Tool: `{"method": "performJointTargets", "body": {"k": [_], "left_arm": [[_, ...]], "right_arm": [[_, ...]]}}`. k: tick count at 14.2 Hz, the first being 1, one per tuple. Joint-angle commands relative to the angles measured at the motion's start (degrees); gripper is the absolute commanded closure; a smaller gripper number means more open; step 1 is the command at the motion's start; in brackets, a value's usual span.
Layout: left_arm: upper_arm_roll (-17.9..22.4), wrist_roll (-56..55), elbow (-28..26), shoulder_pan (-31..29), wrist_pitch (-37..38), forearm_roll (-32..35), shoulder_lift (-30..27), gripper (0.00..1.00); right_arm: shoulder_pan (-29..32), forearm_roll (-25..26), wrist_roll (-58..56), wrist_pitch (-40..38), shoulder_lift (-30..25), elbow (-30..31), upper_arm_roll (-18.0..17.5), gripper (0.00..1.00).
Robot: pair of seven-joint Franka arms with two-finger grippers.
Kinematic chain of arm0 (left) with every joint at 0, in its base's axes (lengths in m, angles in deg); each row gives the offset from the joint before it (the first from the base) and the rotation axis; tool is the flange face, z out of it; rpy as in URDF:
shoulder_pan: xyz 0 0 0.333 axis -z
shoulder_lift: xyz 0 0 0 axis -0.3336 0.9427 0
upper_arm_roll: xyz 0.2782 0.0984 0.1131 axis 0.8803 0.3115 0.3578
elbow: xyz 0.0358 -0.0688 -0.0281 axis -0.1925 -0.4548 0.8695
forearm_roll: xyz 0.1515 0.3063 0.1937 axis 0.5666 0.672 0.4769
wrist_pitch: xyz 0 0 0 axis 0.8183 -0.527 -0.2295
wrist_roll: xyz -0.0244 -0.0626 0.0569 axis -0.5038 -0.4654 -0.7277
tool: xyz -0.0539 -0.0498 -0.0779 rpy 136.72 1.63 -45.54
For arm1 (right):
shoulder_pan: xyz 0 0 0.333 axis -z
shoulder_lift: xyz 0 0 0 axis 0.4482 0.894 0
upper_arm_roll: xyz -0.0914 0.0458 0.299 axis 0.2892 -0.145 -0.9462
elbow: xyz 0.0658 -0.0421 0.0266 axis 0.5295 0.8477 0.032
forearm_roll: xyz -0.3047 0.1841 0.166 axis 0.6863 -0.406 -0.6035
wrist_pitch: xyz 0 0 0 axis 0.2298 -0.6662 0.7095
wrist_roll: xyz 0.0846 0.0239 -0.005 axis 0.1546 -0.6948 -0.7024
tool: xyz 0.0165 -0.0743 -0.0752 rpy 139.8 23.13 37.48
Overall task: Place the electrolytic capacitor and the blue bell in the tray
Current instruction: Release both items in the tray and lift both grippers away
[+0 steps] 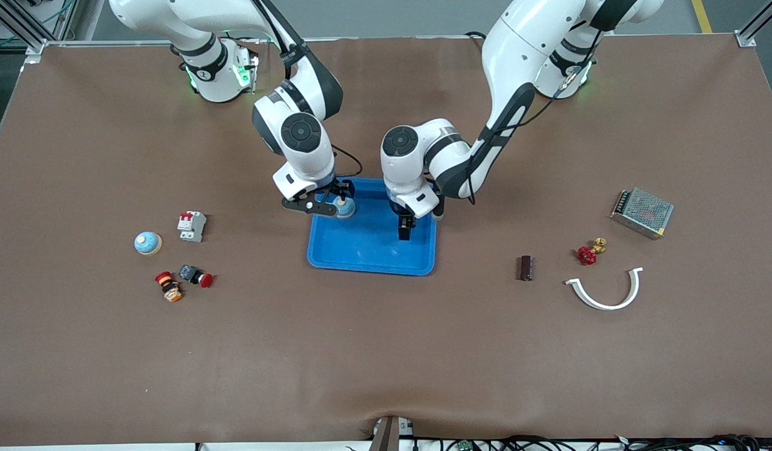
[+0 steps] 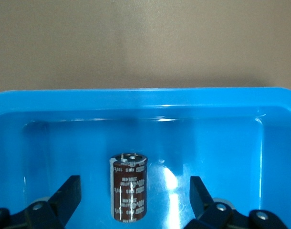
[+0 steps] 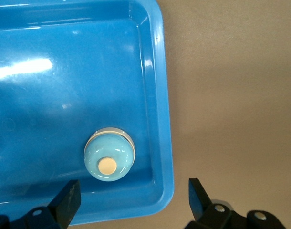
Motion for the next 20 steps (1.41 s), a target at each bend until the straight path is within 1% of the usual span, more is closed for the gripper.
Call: {"method": "performJointTargets", "body": {"k": [1, 3, 6, 7, 9, 10, 15, 18, 20], "left_arm": [[0.15, -1.23, 1.10, 0.54, 1.34, 1.38, 0.19, 0.00], [0.15, -1.15, 1.10, 0.54, 2.12, 1.47, -0.07, 0.00], [0.15, -1.15, 1.28, 0.54, 2.48, 1.47, -0.16, 0.00], [0.06, -1.15, 1.28, 0.54, 2.48, 1.47, -0.16, 0.00], [0.06, -0.97, 1.63, 0.45, 2.92, 1.47, -0.42, 0.00], [0.06, -0.97, 2.15, 0.45, 3.18, 1.47, -0.60, 0.00], [-0.47, -0.27, 3.48, 0.36, 7.57, 1.11, -1.66, 0.00], [-0.47, 0.26, 3.56, 0.28, 7.58, 1.38, -1.65, 0.00], [-0.55, 0.52, 3.56, -0.25, 7.66, 1.12, -2.44, 0.00]], "right_arm": [[0.51, 1.12, -0.25, -0.17, -1.12, 0.30, -0.51, 0.00], [1.04, 1.12, -3.66, -2.88, -3.31, 0.30, -0.24, 0.00], [4.02, 1.56, -11.74, -8.68, -8.67, 0.12, 0.46, 0.00], [4.81, 2.78, -13.25, -10.61, -10.17, 0.21, 0.55, 0.00], [6.40, 7.16, -14.40, -13.35, -12.02, 0.47, 0.46, 0.00], [7.10, 8.23, -15.71, -13.88, -12.81, 0.82, 0.46, 0.00], [15.00, 8.24, -28.79, -13.71, -17.03, 4.86, 0.46, 0.00], [22.28, 8.24, -40.12, -13.01, -17.30, 5.39, 0.37, 0.00], [27.73, 8.24, -47.76, -10.39, -17.39, 7.67, 0.46, 0.00]]}}
